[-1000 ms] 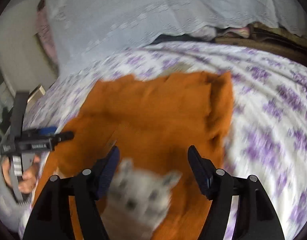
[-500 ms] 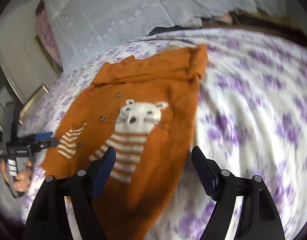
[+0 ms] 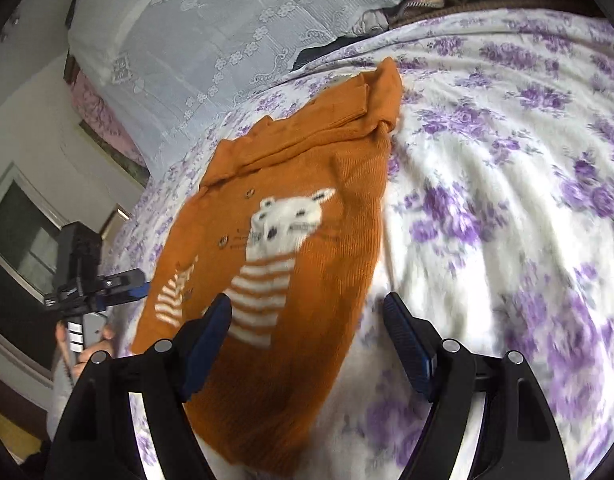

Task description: Fold small clothes

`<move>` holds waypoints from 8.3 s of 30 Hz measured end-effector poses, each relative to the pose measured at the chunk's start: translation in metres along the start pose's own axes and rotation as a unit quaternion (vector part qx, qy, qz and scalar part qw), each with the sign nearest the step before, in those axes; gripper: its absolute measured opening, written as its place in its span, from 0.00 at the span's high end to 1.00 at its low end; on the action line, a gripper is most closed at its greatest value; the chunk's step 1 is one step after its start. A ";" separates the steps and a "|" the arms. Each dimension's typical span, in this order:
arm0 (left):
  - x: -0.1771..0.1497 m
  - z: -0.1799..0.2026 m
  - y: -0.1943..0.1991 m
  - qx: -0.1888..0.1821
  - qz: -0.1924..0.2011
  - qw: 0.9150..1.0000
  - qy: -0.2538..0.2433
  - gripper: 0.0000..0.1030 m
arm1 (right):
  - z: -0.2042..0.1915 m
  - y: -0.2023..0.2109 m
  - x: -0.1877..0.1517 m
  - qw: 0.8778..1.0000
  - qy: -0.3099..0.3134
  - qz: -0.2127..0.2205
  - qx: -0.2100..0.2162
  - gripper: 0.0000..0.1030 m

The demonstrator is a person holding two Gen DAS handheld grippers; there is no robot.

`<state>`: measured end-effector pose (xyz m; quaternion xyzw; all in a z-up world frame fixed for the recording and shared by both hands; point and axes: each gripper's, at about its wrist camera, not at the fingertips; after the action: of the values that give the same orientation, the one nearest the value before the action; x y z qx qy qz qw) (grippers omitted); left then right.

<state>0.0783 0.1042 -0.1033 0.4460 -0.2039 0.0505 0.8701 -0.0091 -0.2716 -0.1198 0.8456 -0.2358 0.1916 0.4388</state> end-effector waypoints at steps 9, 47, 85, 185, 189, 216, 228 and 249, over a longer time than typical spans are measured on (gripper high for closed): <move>-0.006 0.015 -0.012 0.019 -0.007 0.999 -0.038 0.15 | 0.018 -0.022 0.024 0.998 -0.043 -0.004 0.035 0.49; -0.048 0.024 0.008 0.050 0.009 0.998 -0.048 0.94 | -0.007 -0.006 -0.019 0.997 0.009 -0.020 0.071 0.89; -0.054 0.075 0.021 0.225 0.114 0.955 -0.159 0.94 | -0.015 -0.012 -0.017 0.998 0.015 -0.039 0.040 0.56; 0.169 0.033 -0.055 0.340 0.211 0.909 -0.121 0.16 | 0.036 -0.087 0.200 0.994 -0.024 0.110 0.005 0.57; 0.165 0.027 -0.034 0.313 0.227 0.917 -0.099 0.16 | 0.014 -0.075 0.196 0.994 0.023 0.109 0.022 0.70; 0.197 0.006 -0.043 0.345 0.174 0.920 -0.066 0.07 | -0.024 -0.112 0.226 0.990 0.054 0.122 -0.037 0.66; 0.195 0.038 -0.045 0.306 0.179 0.928 -0.112 0.07 | -0.018 -0.126 0.218 0.992 0.058 0.102 -0.042 0.65; 0.218 -0.023 -0.079 0.316 0.081 0.945 0.002 0.04 | -0.091 -0.107 0.159 0.963 0.269 -0.017 0.011 0.53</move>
<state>0.3059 0.0548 -0.0881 0.6801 -0.2114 0.1834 0.6776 0.1705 -0.1788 -0.0552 0.7715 -0.0927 0.4071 0.4801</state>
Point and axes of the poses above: each gripper's, at about its wrist camera, not at the fingertips, and y roughly against the way its jaws point, z to its right, x to its top, and after that the axes turned 3 degrees about -z, right-handed
